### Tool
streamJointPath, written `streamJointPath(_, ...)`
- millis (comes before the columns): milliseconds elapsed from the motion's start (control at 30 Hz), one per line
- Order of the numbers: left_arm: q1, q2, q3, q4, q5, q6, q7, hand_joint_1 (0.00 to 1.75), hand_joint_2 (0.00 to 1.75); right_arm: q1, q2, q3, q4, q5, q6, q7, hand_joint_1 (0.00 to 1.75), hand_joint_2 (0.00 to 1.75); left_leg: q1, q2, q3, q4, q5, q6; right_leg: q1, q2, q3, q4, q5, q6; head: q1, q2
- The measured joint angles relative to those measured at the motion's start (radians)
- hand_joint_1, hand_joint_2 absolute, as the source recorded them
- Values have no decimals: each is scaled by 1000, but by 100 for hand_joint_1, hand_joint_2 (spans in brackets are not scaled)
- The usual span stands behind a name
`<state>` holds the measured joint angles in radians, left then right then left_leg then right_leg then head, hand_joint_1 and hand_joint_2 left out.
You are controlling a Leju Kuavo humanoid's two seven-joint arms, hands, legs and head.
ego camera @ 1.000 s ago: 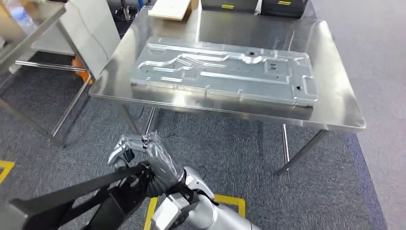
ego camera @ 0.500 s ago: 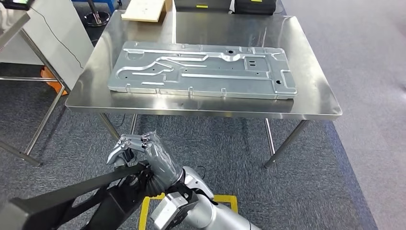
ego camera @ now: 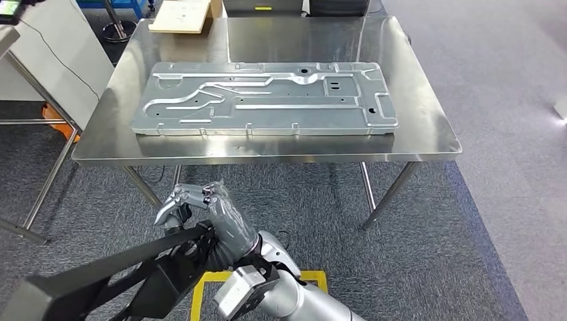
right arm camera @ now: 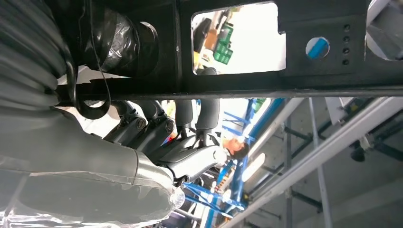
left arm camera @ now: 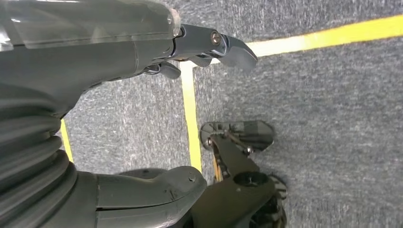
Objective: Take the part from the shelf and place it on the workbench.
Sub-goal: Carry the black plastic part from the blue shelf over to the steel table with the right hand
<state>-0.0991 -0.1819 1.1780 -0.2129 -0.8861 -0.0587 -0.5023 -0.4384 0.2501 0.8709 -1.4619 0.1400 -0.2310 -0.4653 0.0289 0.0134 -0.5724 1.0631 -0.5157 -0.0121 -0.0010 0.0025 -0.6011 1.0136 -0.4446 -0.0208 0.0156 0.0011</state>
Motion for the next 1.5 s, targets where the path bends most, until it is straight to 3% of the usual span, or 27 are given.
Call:
streamJointPath(100,0,1,0,0,0,0,0,0,175,-1,3,0,0,0,0,0,175,175,0,-6,-81,168,-81,-4,0,-1,9,-8,0,-10,-1,0)
streamJointPath(133,1,1,0,0,1,0,0,0,175,0,3,0,0,0,0,0,175,175,0,-6,-108,217,-94,-6,1,1,9,-7,-1,-11,-1,0)
streamJointPath(167,2,1,0,0,1,0,0,0,175,1,3,0,1,0,0,0,175,175,0,-6,-123,237,-89,-8,2,3,9,-5,-3,-11,-1,0)
streamJointPath(200,3,1,0,0,1,0,-1,0,175,2,3,0,1,0,0,0,175,175,0,-6,-119,219,-65,-9,2,6,9,-1,-6,-10,-1,0)
streamJointPath(267,3,3,0,0,2,0,-1,0,175,2,3,-1,1,0,-1,0,175,175,0,-6,-69,100,7,-7,0,11,10,12,-16,-4,-1,0)
streamJointPath(333,2,4,0,0,4,-1,-3,0,175,2,3,-1,1,1,-1,-1,175,175,-3,-9,-28,7,40,-1,3,14,5,28,-26,5,-1,0)
streamJointPath(433,1,5,1,0,6,-1,-6,0,175,1,3,-3,0,2,-2,-1,175,175,-5,-11,-23,-11,41,14,7,15,0,33,-27,18,-1,0)
streamJointPath(500,1,5,1,0,8,-2,-8,0,175,1,3,-4,0,3,-5,-2,175,175,-1,-10,-21,-18,47,26,5,12,-10,56,-46,28,-1,0)
streamJointPath(600,-1,5,1,0,10,-6,-11,0,175,3,2,-8,0,8,-12,-4,175,175,0,-6,-21,-22,50,37,-2,7,-87,219,-132,43,-1,0)
streamJointPath(667,-1,5,1,0,11,-7,-12,0,175,7,-1,-11,0,8,-18,-5,175,175,0,-5,-21,-22,49,37,-5,4,-135,311,-156,47,0,0)
streamJointPath(700,-1,5,1,0,11,-8,-12,0,175,9,-2,-12,0,9,-19,-5,175,175,-1,-4,-21,-22,49,37,-6,3,-137,308,-142,47,0,0)
streamJointPath(733,-1,5,1,0,12,-9,-12,0,175,9,-3,-13,0,9,-20,-5,175,175,-1,-5,-20,-22,48,36,-6,3,-119,268,-112,45,0,0)
streamJointPath(767,-1,5,2,0,12,-9,-12,0,175,9,-3,-13,0,10,-21,-6,175,175,-1,-5,-18,-22,48,35,-5,2,-86,197,-72,40,0,0)
streamJointPath(833,-1,4,2,0,13,-13,-14,0,175,9,-3,-13,0,12,-22,-7,175,175,-2,-6,-16,-23,47,30,0,0,-24,69,-24,28,0,0)
streamJointPath(867,-1,4,2,0,14,-17,-16,0,175,9,-3,-14,0,13,-23,-8,175,175,-2,-5,-16,-25,47,25,4,-1,-8,34,-16,23,0,0)
streamJointPath(933,-2,3,2,0,15,-27,-20,0,175,10,-3,-14,0,19,-25,-10,175,175,-2,-5,-15,-31,49,13,10,1,-5,21,-16,15,0,0)
streamJointPath(1000,-3,3,2,0,16,-33,-21,0,175,11,-3,-14,0,28,-25,-13,175,175,-1,-4,-14,-27,42,1,4,3,2,8,-10,5,-1,0)
streamJointPath(1067,-3,4,2,0,16,-34,-21,0,175,11,-2,-14,2,41,-26,-14,175,175,-1,-6,-39,34,1,-5,-1,1,11,-5,-5,-6,-1,0)
streamJointPath(1133,-2,4,2,0,16,-34,-21,0,175,13,-2,-13,6,48,-27,-14,175,175,-1,-6,-99,164,-63,-10,3,0,12,-6,-6,-12,-1,0)
streamJointPath(1167,-1,4,2,0,16,-34,-21,0,175,16,-2,-13,8,49,-27,-14,175,175,-1,-7,-126,219,-80,-12,5,0,12,-4,-7,-13,-1,0)
streamJointPath(1200,1,5,2,0,16,-34,-20,0,175,18,-2,-13,11,50,-28,-14,175,175,-1,-7,-139,242,-78,-13,6,1,12,-2,-8,-15,-1,0)
streamJointPath(1233,2,5,2,0,17,-34,-20,0,175,19,-2,-13,13,50,-29,-14,175,175,-1,-7,-131,224,-56,-13,7,2,12,2,-10,-15,-1,0)
streamJointPath(1333,1,8,2,0,17,-34,-20,0,175,20,-2,-13,15,55,-30,-14,175,175,-3,-8,-45,41,31,-5,9,6,9,20,-22,-8,-1,0)
streamJointPath(1400,0,9,2,0,17,-34,-19,0,175,20,-2,-13,17,67,-33,-13,175,175,-7,-10,-19,-15,42,4,12,7,5,29,-27,1,-1,0)
streamJointPath(1500,1,8,2,0,16,-34,-18,0,175,20,-2,-11,24,84,-39,-9,175,175,-5,-11,-18,-22,48,19,14,7,3,32,-30,14,-1,0)
